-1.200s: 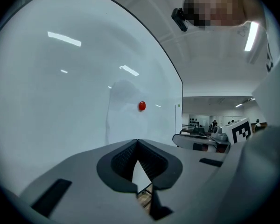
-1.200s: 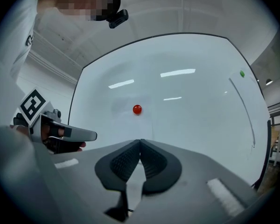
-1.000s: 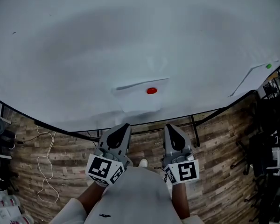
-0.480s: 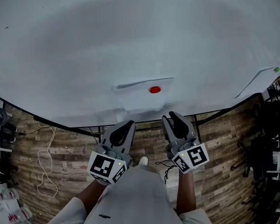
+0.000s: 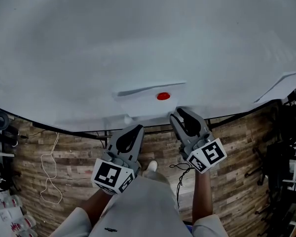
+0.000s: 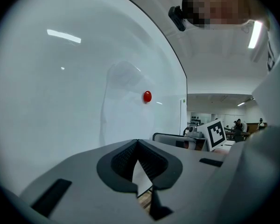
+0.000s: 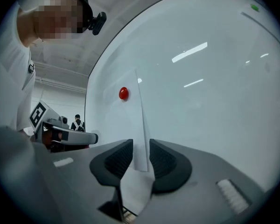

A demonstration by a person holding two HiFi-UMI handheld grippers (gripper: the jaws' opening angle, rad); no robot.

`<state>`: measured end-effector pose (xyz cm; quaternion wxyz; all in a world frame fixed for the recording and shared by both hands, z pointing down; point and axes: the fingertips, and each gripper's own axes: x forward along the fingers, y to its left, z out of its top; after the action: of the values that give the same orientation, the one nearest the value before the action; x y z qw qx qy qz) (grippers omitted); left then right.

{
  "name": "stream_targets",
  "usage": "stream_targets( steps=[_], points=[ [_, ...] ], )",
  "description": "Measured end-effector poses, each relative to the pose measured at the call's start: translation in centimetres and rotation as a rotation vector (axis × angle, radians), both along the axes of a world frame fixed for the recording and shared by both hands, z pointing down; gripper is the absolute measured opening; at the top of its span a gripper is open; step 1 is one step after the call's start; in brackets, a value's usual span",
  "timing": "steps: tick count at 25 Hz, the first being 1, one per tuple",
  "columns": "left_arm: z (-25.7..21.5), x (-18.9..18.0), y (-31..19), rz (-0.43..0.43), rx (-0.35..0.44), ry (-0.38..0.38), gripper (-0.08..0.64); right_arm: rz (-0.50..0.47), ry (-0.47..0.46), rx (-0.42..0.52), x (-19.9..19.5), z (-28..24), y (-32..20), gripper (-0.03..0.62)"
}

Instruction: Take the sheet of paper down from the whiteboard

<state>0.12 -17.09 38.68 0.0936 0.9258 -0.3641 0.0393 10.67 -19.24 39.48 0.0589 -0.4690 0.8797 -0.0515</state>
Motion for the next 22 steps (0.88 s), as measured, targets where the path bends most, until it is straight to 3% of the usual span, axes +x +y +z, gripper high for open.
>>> stream_targets(
  steps=[6,13,17,22],
  points=[
    [0.3,0.6,-0.7,0.002,-0.008,0.0,0.006,-0.058,0.013,-0.004,-0.6,0.3,-1.0,0.106],
    [-0.3,0.7,-0.3,0.0,0.003,0.002,0.006,-0.101,-0.039,-0.017,-0.5,-0.1,-0.5,0.106],
    [-0.3,1.0,-0.2,0.001,0.01,0.003,0.006,-0.093,-0.048,-0.009,-0.2,-0.4,-0.4,0.067],
    [-0.7,1.0,0.3,0.0,0.018,0.007,0.006,-0.037,0.01,0.008,-0.1,-0.8,0.2,0.011]
  ],
)
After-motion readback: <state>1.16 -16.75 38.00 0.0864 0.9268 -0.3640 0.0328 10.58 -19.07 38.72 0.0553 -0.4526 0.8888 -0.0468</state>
